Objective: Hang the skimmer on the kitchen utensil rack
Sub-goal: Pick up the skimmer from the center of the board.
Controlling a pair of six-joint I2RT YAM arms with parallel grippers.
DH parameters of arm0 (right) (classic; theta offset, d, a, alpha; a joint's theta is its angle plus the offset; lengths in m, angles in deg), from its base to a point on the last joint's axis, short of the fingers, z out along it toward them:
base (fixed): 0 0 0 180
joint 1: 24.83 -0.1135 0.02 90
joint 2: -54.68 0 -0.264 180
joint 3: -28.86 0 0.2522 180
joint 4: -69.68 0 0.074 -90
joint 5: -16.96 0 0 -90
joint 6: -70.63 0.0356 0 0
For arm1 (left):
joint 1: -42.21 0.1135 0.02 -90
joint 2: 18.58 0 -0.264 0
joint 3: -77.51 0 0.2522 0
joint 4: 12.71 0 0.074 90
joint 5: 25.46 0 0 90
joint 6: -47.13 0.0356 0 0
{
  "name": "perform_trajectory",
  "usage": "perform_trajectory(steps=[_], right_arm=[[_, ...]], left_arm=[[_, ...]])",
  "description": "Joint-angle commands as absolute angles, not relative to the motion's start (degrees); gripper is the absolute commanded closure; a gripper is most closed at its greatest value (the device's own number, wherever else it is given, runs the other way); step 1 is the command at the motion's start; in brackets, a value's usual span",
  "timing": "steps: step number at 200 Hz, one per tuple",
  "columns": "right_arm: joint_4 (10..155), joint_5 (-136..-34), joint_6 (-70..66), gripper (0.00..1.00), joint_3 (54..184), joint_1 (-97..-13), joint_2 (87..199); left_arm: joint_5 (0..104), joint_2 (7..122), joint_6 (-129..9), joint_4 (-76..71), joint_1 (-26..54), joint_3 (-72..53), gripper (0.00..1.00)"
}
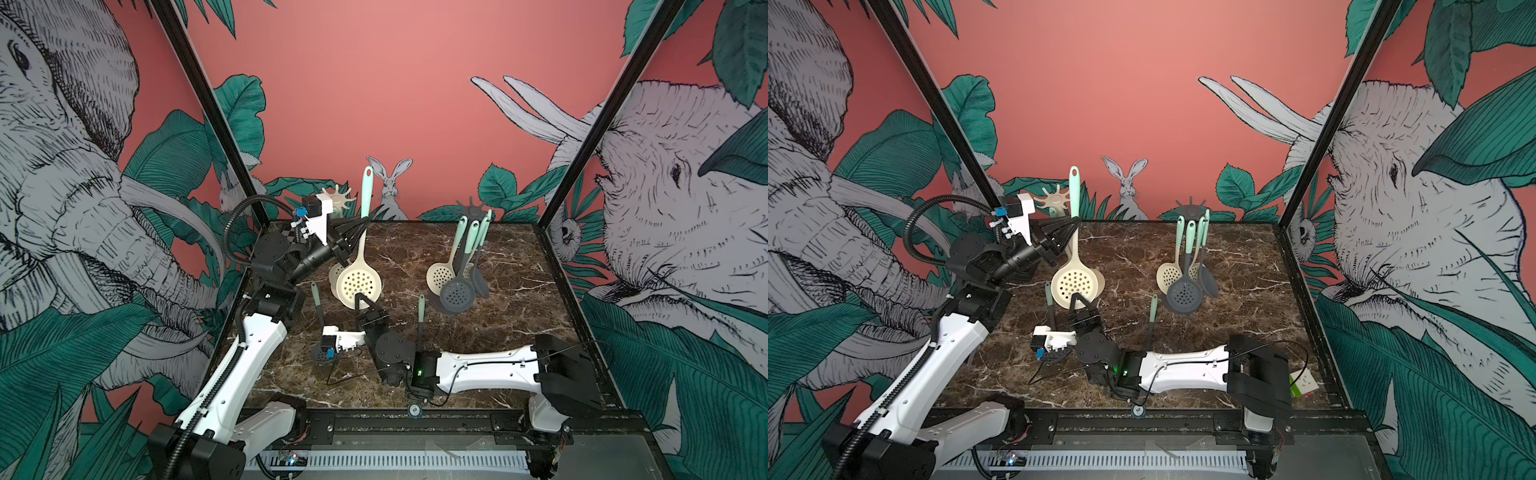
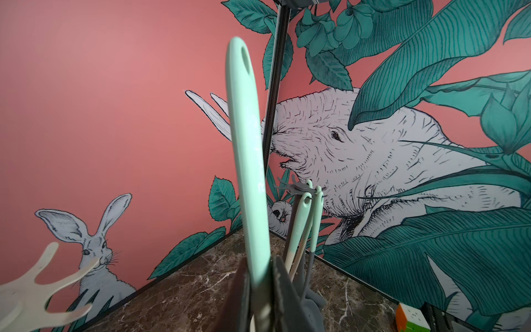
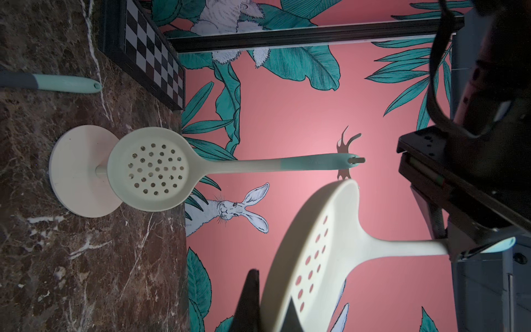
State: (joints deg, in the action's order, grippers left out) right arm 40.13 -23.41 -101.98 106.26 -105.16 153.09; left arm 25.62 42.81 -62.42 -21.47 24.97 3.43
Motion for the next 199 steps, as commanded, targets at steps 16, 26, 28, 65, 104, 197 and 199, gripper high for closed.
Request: perform_trajectory(steps=[16,26,28,65,104,197,199], right_arm=[[38.5,-23.7,-99.6,1.0,105.8,-105.1,152.5],[38.4,-23.7,-98.6,1.0,105.5,-105.1,152.3],[38.4,-23.7,-98.4,1.0,105.3,-105.1,152.2],[46.1,-26.1,-85.3,0.79,103.8,-105.2,147.1],[61.4,-36.2,-63.3,0.46,102.5,-104.6,136.6],[69.5,-77.9,-17.8,0.5,106.2,-86.4,125.9],[69.1,-78.7,-17.0,0.49,106.3,-85.8,126.0]], left_arm=[[24.8,42.7,-61.6,-23.7,25.3,1.2,1.0],[25.8,42.5,-61.3,-23.5,25.3,1.2,1.0],[25.8,42.5,-61.3,-23.5,25.3,1.2,1.0],[29.6,41.5,-60.0,-23.4,25.3,1.5,1.0],[33.5,41.5,-59.6,-24.2,25.3,1.4,1.0],[27.3,42.8,-65.5,-32.2,25.3,3.1,1.0],[27.2,42.9,-65.6,-32.3,25.2,3.2,1.0]])
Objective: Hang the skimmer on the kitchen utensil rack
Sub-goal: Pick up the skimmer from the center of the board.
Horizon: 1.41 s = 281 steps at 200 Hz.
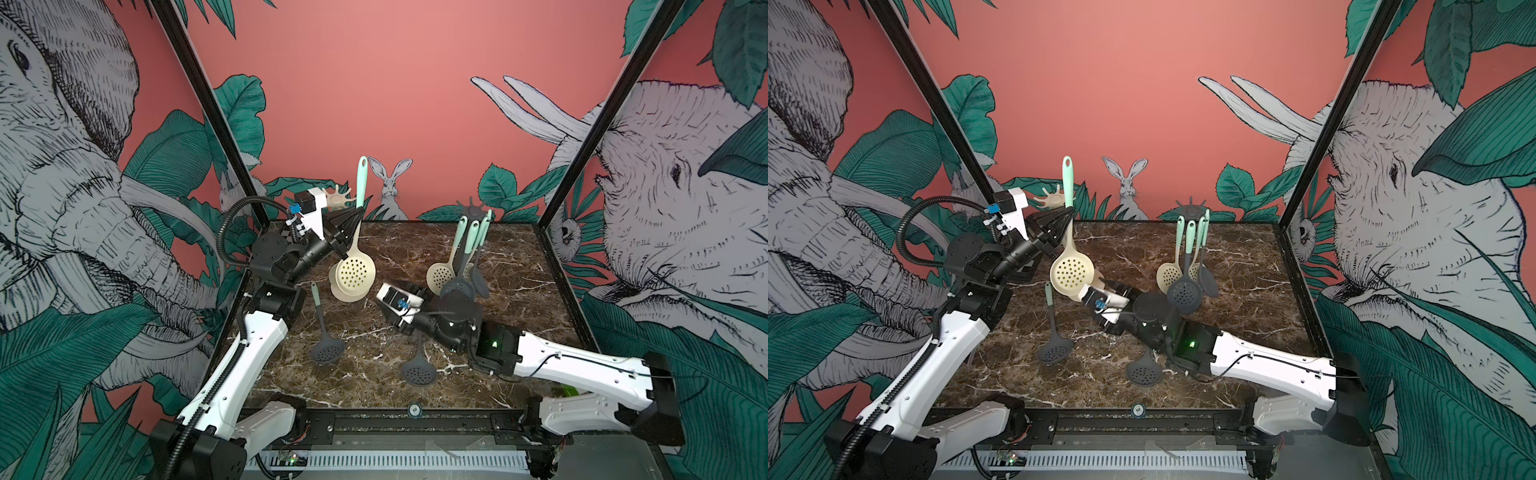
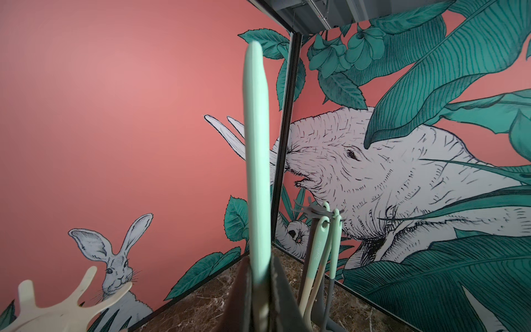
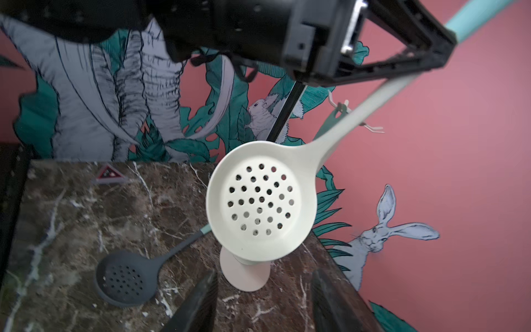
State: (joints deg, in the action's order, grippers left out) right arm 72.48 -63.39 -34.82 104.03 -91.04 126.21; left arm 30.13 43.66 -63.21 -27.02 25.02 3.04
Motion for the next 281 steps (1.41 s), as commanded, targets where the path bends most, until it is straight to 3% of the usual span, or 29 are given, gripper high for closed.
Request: perform_trajectory(steps=[1,81,146,168,248,281], right_arm=[[68.8,-79.1,-16.6,0.49,106.4,-85.6,126.1],[54.1,-96.1,2.8,0.49,114.4,-75.4,136.9],[51.7,-99.1,5.8,0.56,117.4,-74.2,142.7],[50.9,-100.1,6.4,0.61,119.8,-73.7,144.0],[41.7,-107.6,14.3,1.0,121.4,-70.0,149.8],[37.9,-113.0,18.7,1.0,122.3,-68.1,152.8]], left_arm=[[27.1,42.9,-65.7,-32.4,25.2,3.2,1.0],[24.7,43.0,-74.1,-41.0,25.1,7.2,1.0],[24.2,44.9,-79.4,-48.0,24.6,9.8,1.0],[24.0,45.6,-80.2,-49.0,24.3,10.0,1.0],[23.0,46.3,-81.8,-51.5,24.1,10.4,1.0],[23.4,44.3,-78.5,-48.3,24.1,10.5,1.0]])
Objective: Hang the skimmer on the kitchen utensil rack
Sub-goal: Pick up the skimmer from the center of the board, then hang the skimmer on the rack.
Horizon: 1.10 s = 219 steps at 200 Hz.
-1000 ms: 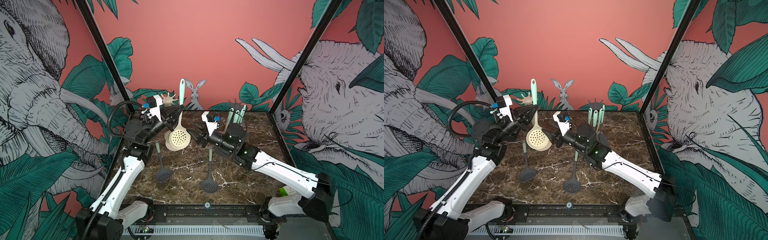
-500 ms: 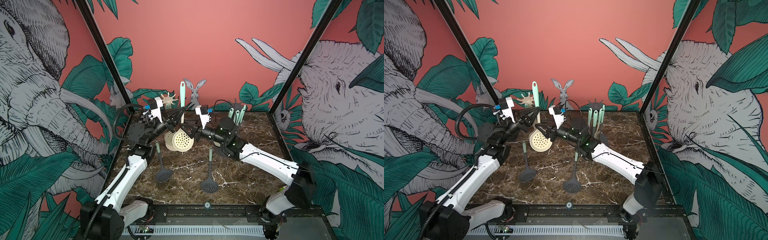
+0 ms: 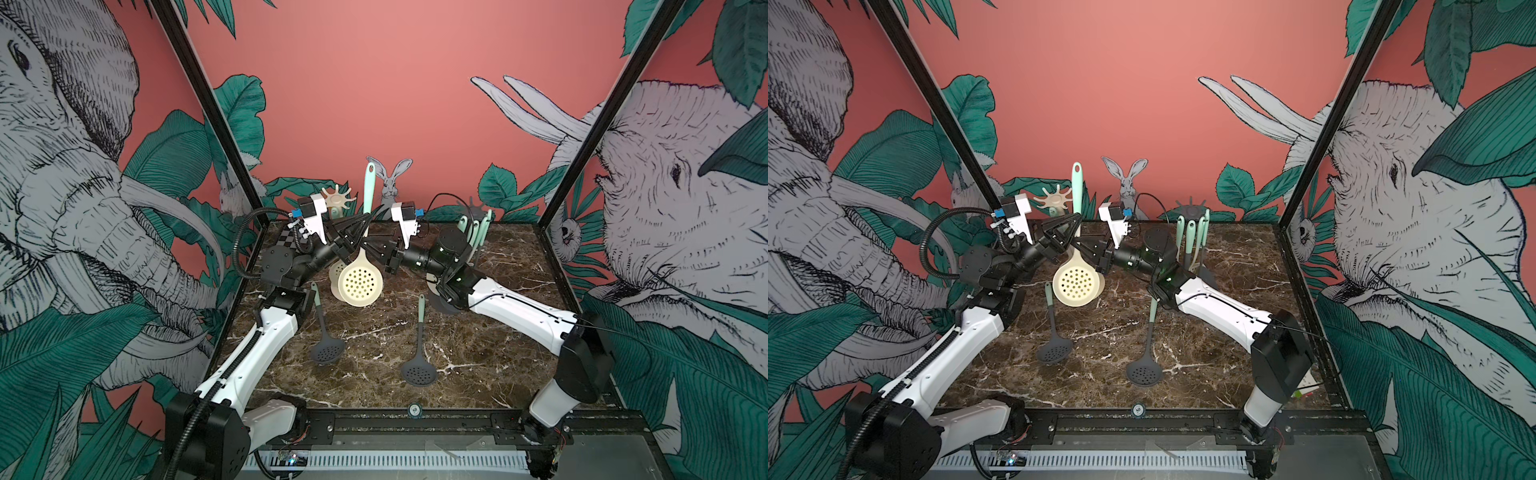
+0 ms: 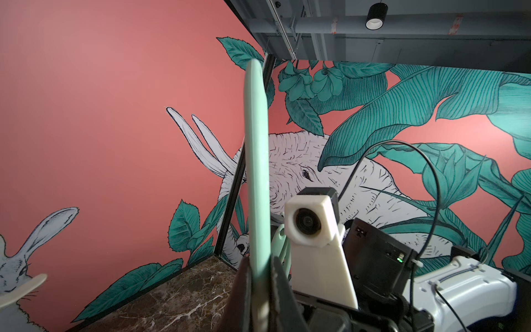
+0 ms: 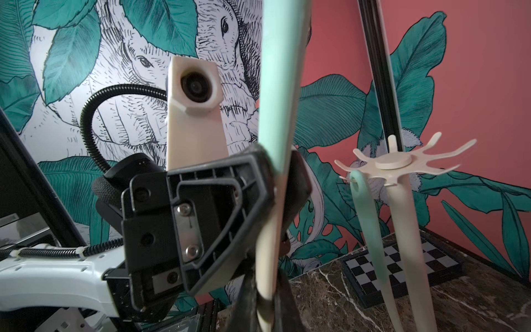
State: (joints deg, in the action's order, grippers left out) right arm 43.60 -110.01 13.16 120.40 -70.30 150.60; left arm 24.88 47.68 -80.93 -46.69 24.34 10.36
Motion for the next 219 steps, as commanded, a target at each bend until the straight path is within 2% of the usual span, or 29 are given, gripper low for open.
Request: perform_trajectory(steps=[1,14,31,44,54,72,134,219], right_arm=[[37.8,-113.1,18.8,1.0,122.3,-68.1,152.8],[37.5,-114.2,19.2,1.0,122.4,-67.7,153.3],[39.2,-115.5,18.4,1.0,122.6,-67.4,153.5],[41.8,-116.4,16.6,1.0,122.8,-67.3,153.2],[43.6,-117.3,15.3,1.0,123.0,-67.1,153.1],[46.9,-119.4,13.6,1.0,123.5,-67.1,153.2],[50.3,-129.1,14.4,1.0,124.5,-66.9,156.7],[43.8,-134.7,18.9,1.0,120.2,-66.9,158.4]], left_arm=[[23.4,44.2,-78.4,-48.1,24.1,10.5,1.0],[24.1,42.7,-75.7,-45.1,24.1,10.3,1.0],[26.4,39.7,-70.5,-38.6,24.1,10.0,0.74],[28.9,37.0,-66.7,-34.4,24.1,10.0,0.59],[31.6,34.8,-64.2,-31.6,24.1,10.0,0.51],[34.3,31.9,-61.2,-29.2,24.1,10.2,0.45],[43.0,23.6,-54.7,-27.5,24.1,13.9,0.43],[45.2,22.2,-53.2,-27.2,24.1,15.8,0.43]])
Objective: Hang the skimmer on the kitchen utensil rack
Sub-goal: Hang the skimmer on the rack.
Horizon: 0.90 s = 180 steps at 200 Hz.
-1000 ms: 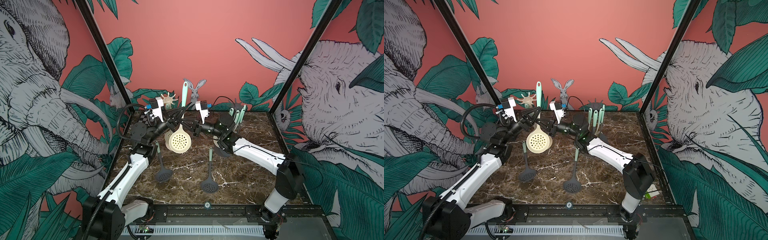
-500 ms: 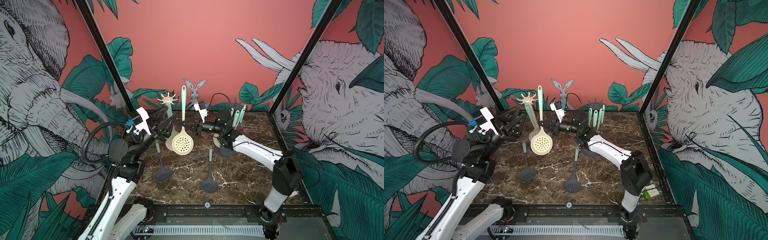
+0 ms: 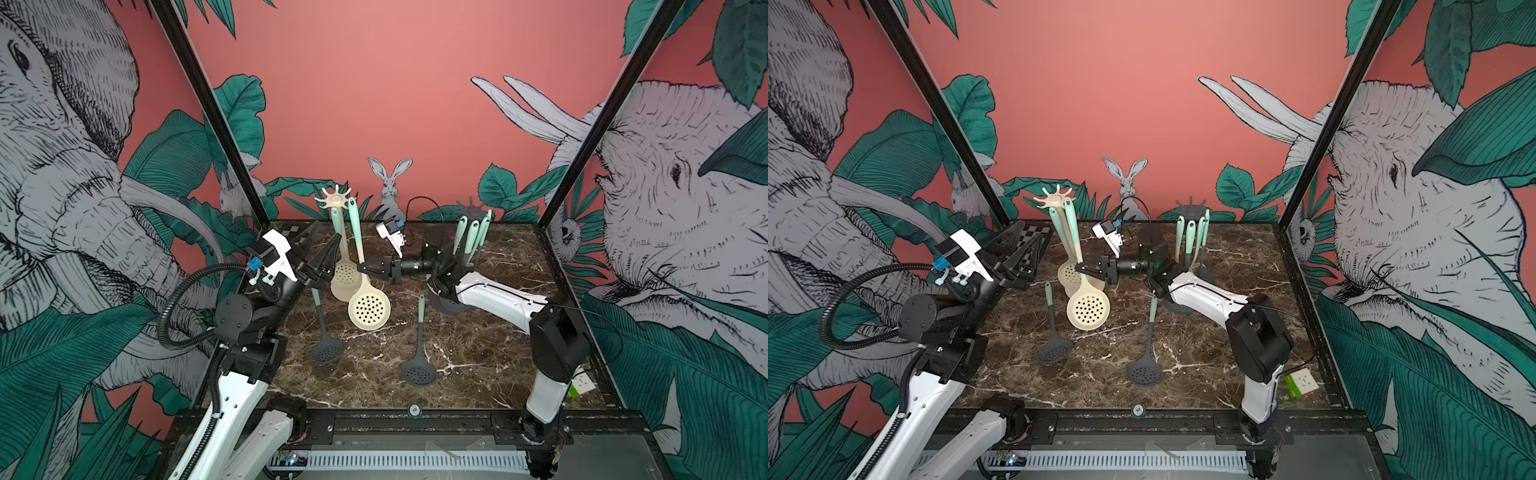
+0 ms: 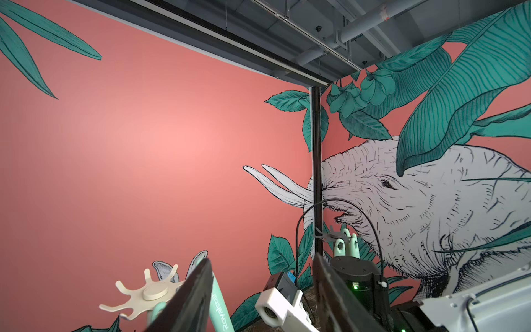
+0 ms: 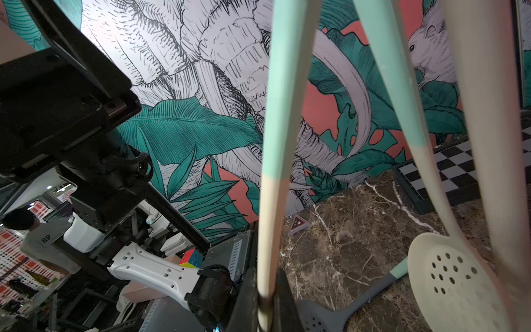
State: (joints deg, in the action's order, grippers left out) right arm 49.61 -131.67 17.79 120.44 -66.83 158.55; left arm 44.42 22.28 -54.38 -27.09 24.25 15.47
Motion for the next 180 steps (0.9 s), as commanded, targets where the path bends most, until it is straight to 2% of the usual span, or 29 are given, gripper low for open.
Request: perform_trajectory(steps=[1,94,180], right_arm=[[43.8,-134.8,18.9,1.0,120.2,-66.9,158.4],[42.7,-136.0,20.7,1.0,121.6,-66.8,162.1],[43.0,-136.5,20.5,1.0,122.1,-66.1,162.2]], left_arm=[[45.2,22.2,-53.1,-27.2,24.1,15.8,0.43],[43.4,23.8,-52.6,-26.0,24.2,15.7,0.44],[38.9,30.5,-54.3,-24.1,24.6,16.8,0.49]])
